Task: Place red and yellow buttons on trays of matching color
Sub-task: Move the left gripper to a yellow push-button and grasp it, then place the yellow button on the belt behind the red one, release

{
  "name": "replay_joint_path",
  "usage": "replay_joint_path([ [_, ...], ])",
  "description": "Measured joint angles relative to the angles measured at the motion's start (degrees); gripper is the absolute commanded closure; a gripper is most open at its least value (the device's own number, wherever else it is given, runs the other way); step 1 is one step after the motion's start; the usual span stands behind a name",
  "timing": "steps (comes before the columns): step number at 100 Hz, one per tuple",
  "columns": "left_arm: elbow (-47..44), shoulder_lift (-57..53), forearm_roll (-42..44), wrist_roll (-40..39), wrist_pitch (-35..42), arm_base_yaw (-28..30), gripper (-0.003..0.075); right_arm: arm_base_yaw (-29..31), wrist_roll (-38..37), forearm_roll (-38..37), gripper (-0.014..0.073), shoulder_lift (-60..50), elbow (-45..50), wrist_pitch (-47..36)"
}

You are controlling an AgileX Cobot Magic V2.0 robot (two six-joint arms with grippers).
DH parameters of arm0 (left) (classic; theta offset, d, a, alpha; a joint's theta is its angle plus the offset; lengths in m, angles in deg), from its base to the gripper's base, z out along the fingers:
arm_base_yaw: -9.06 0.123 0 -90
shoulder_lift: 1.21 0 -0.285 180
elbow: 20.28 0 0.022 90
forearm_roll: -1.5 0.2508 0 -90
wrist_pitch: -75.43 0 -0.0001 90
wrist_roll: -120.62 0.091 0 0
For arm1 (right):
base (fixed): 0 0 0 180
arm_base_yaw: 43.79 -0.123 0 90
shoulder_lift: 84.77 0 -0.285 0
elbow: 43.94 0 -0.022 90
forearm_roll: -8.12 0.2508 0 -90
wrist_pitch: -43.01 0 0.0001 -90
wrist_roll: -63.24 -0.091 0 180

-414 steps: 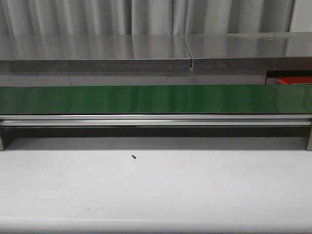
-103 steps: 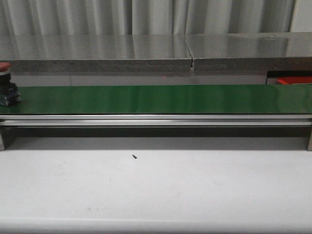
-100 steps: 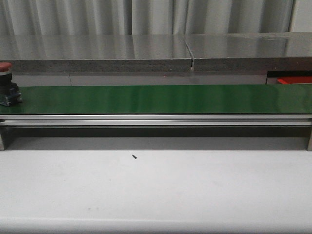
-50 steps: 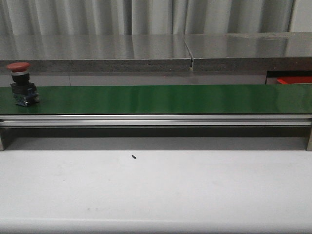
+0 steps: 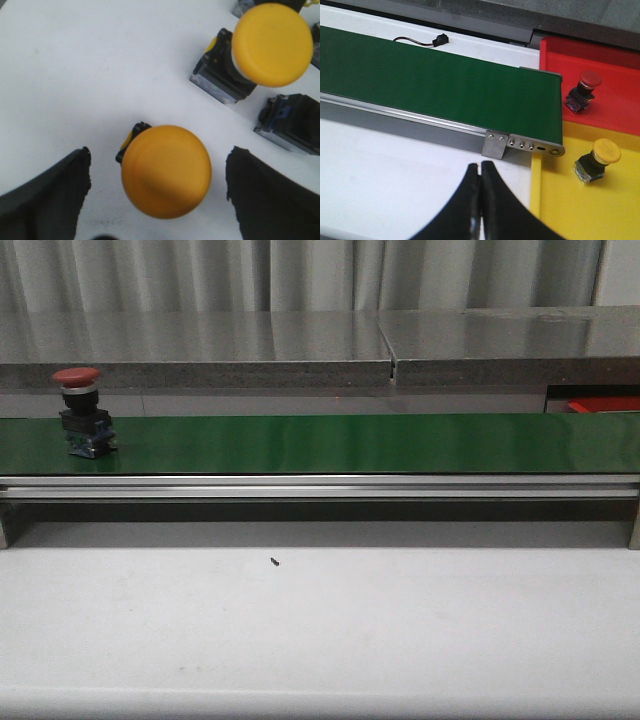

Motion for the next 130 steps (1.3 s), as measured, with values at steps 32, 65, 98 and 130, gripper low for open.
replay_joint_path([
  [32, 0.00, 0.00, 0.00, 0.28, 0.40, 0.00, 0.0626, 0.00, 0.00, 0.00, 0.0711, 0.00, 0.00, 0.00],
  [65, 0.00, -4.45, -2.68, 0.64, -1.86, -0.29, 0.0739, 0.00, 0.00, 0.00, 0.0711, 0.00, 0.00, 0.00],
  [98, 0.00, -17.43, -4.81, 2.13, -7.87, -9.03, 0.0739, 0.00, 0.00, 0.00, 0.0711, 0.00, 0.00, 0.00],
  [130, -3.08, -18.52, -5.32, 2.39, -9.49, -18.47, 0.0739, 0.00, 0.00, 0.00, 0.0711, 0.00, 0.00, 0.00],
])
